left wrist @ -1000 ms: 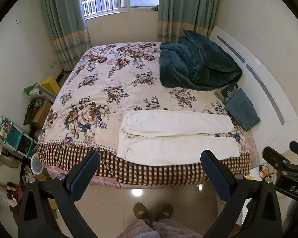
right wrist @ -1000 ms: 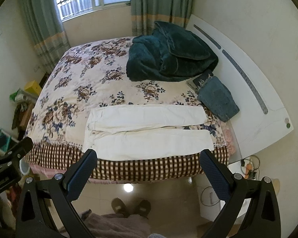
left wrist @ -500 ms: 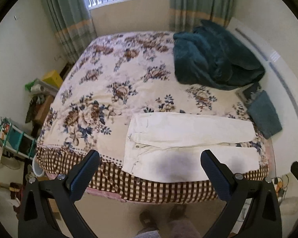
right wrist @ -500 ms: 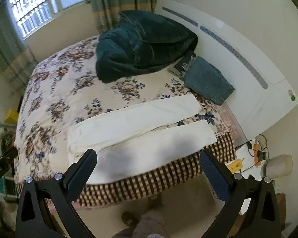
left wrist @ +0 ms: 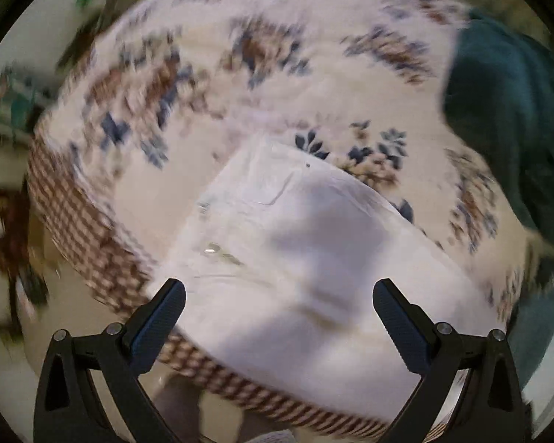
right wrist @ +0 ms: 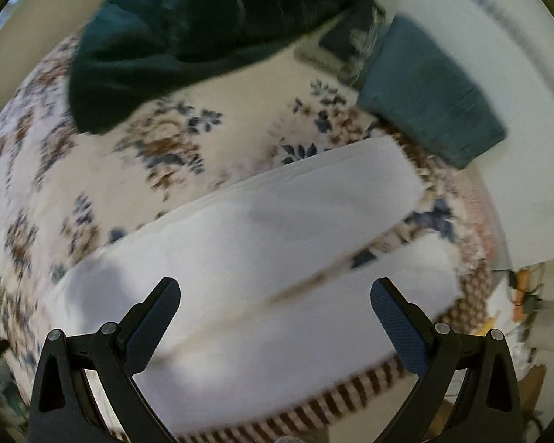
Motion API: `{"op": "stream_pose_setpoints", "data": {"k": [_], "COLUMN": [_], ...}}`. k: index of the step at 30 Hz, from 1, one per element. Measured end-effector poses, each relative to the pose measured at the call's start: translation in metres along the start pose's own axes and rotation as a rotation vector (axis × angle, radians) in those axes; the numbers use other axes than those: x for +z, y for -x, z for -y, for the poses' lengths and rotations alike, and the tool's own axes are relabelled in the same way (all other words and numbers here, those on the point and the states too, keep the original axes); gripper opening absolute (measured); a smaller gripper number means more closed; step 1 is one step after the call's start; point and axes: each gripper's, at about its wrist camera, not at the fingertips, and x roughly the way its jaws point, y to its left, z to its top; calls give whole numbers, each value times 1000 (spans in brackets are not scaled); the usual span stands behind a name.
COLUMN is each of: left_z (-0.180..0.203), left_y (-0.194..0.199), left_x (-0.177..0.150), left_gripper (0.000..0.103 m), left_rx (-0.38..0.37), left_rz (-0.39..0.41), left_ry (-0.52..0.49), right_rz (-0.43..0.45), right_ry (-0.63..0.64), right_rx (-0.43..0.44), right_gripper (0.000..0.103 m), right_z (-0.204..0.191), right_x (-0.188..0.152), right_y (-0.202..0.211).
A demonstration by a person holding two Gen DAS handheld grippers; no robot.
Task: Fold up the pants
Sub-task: 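Lower both grippers to the pant leg hems and close on them, then lift the hems with both grippers and fold them toward the waistband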
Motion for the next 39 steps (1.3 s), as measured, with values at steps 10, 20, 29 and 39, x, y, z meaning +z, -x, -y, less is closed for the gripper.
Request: {"op": "stream_pose_setpoints", "data": {"k": [10, 20, 29, 39], "left_z": [68, 64, 23, -73], "left_y": [-187, -226, -155, -43], "left_x": [109, 114, 75, -40], "left_gripper": [103, 98, 14, 6], "left_rx": [50, 95, -140, -448], "left_rz": [-211, -213, -39, 96], "left_ry": [213, 259, 242, 239], "right_rz": [-141, -273, -204, -7], "right_ry": [-167, -358, -381, -312], "right_rx": [-54, -122, -80, -34], "right_gripper": [103, 103, 10, 5], "right_z": [12, 39, 56, 110], "right_x": [91, 128, 109, 3], "right_y": [-202, -299, -280, -149]}}
